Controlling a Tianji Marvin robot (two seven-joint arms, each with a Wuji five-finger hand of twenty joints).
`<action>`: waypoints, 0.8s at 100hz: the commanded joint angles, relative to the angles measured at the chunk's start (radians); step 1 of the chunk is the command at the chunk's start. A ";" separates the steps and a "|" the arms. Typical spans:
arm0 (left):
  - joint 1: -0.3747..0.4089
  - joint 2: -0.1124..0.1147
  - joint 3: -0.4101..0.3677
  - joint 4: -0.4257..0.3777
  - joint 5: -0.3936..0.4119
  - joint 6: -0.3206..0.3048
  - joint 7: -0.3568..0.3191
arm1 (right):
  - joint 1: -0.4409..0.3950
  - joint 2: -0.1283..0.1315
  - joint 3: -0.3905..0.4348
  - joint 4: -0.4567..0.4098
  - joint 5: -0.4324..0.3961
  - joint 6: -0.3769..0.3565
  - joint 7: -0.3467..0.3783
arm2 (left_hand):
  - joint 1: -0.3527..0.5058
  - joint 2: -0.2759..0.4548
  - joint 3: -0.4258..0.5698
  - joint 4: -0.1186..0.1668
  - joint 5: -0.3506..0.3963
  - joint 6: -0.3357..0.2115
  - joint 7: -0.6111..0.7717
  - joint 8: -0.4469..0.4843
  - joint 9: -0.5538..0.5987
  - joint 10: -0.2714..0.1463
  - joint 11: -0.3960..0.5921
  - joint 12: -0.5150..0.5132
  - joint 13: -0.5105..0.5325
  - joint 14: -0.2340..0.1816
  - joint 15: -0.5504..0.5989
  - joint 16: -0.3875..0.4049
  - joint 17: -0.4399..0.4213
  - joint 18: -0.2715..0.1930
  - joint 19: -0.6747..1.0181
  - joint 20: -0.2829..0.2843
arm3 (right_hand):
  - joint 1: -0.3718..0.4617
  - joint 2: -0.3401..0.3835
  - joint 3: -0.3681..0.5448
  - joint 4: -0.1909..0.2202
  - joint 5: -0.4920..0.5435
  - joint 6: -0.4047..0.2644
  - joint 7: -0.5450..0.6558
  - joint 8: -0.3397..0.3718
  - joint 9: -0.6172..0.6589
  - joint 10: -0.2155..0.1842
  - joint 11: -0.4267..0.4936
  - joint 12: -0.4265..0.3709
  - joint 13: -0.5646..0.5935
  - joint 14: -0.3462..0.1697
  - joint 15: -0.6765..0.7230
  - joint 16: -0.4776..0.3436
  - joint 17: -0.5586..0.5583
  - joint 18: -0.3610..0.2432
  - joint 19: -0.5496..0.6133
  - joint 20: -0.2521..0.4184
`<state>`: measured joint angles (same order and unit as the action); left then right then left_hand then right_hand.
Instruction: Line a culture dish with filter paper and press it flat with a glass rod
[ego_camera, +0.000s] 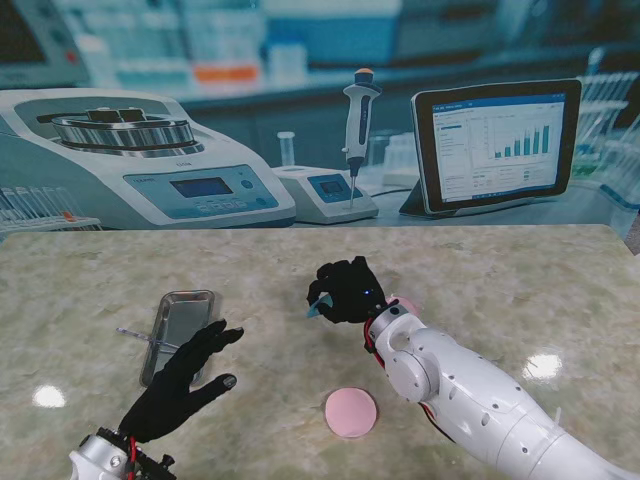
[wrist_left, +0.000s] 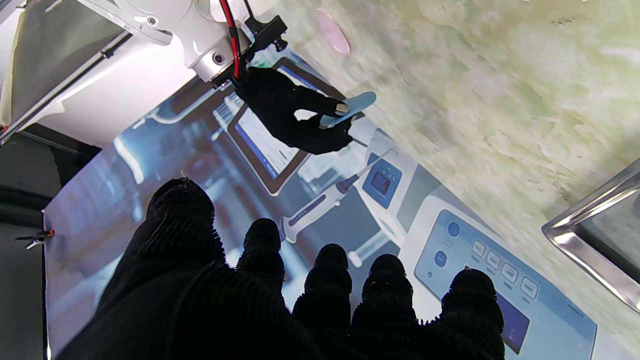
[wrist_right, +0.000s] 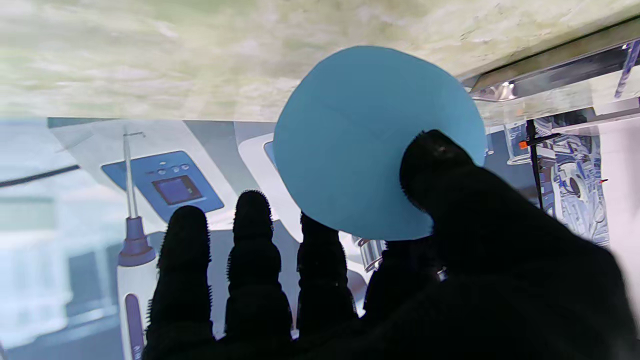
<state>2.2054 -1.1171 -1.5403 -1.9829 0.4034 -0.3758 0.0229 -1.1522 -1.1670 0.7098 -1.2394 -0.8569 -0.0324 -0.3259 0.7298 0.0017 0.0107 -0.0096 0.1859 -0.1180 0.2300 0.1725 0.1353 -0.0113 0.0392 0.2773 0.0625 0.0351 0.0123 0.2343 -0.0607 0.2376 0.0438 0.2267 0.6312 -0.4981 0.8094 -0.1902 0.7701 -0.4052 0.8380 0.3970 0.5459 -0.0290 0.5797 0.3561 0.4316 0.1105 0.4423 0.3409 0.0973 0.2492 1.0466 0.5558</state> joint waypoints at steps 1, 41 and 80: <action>0.010 -0.002 0.002 -0.007 -0.004 -0.005 0.000 | -0.021 0.017 0.017 -0.014 -0.001 0.010 0.004 | 0.015 0.021 -0.018 0.008 0.015 -0.012 0.021 0.007 -0.005 -0.016 0.009 0.037 -0.026 -0.002 0.001 0.011 -0.006 -0.006 -0.031 0.017 | -0.002 -0.002 0.023 -0.017 0.093 -0.079 0.065 0.036 0.024 -0.014 0.004 0.003 0.029 -0.008 0.010 0.013 -0.004 0.010 0.024 0.009; 0.016 -0.001 0.014 -0.009 -0.016 -0.012 -0.005 | -0.124 0.042 0.197 -0.083 -0.016 0.021 0.043 | 0.014 0.023 -0.019 0.008 0.014 -0.013 0.020 0.007 -0.005 -0.016 0.008 0.036 -0.026 -0.003 0.000 0.011 -0.006 -0.006 -0.032 0.016 | -0.010 0.002 0.022 -0.017 0.090 -0.094 0.068 0.032 0.031 -0.008 0.000 0.004 0.035 -0.005 0.011 0.014 -0.001 0.012 0.028 0.007; 0.021 -0.002 0.011 -0.012 -0.014 -0.021 0.003 | -0.151 0.035 0.296 -0.018 0.045 -0.036 0.004 | 0.013 0.023 -0.019 0.008 0.014 -0.014 0.020 0.007 -0.005 -0.016 0.008 0.036 -0.026 -0.002 0.000 0.010 -0.006 -0.006 -0.032 0.015 | -0.028 0.002 0.028 -0.026 0.089 -0.121 0.066 0.024 0.034 -0.015 0.002 0.007 0.038 -0.011 0.010 0.013 -0.007 0.022 0.026 0.004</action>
<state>2.2181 -1.1177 -1.5297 -1.9885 0.3892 -0.3959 0.0259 -1.2950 -1.1343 0.9997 -1.2760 -0.8236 -0.0714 -0.3232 0.7298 0.0017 0.0107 -0.0096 0.1858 -0.1180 0.2302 0.1726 0.1353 -0.0113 0.0393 0.2773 0.0625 0.0351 0.0123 0.2343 -0.0607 0.2376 0.0438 0.2267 0.6199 -0.4983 0.8140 -0.2008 0.7704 -0.4255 0.8373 0.3958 0.5693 -0.0290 0.5793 0.3573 0.4529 0.1105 0.4426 0.3410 0.1010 0.2515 1.0474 0.5558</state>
